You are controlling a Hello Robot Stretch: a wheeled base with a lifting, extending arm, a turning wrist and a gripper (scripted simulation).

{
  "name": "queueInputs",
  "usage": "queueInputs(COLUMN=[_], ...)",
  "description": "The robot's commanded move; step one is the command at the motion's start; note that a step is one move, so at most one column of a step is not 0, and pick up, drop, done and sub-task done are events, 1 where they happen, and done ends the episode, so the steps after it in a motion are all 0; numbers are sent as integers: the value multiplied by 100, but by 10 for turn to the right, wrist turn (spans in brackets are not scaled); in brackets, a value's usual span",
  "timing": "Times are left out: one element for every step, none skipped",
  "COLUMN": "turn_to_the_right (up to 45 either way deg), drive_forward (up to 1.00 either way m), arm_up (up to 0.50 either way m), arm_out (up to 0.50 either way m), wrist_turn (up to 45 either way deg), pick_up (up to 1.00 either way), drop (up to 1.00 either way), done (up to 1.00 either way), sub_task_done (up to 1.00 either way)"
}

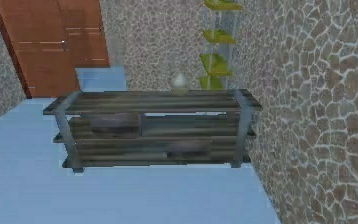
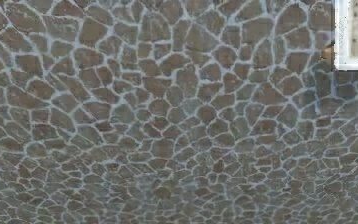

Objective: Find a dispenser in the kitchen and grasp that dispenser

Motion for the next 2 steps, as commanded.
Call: queueInputs(turn_to_the_right=[-450,0], drive_forward=[0,60], arm_up=[0,0], arm_out=[0,0], wrist_turn=[0,0], pick_up=[0,0], drop=[0,0], done=[0,0], sub_task_done=[0,0])
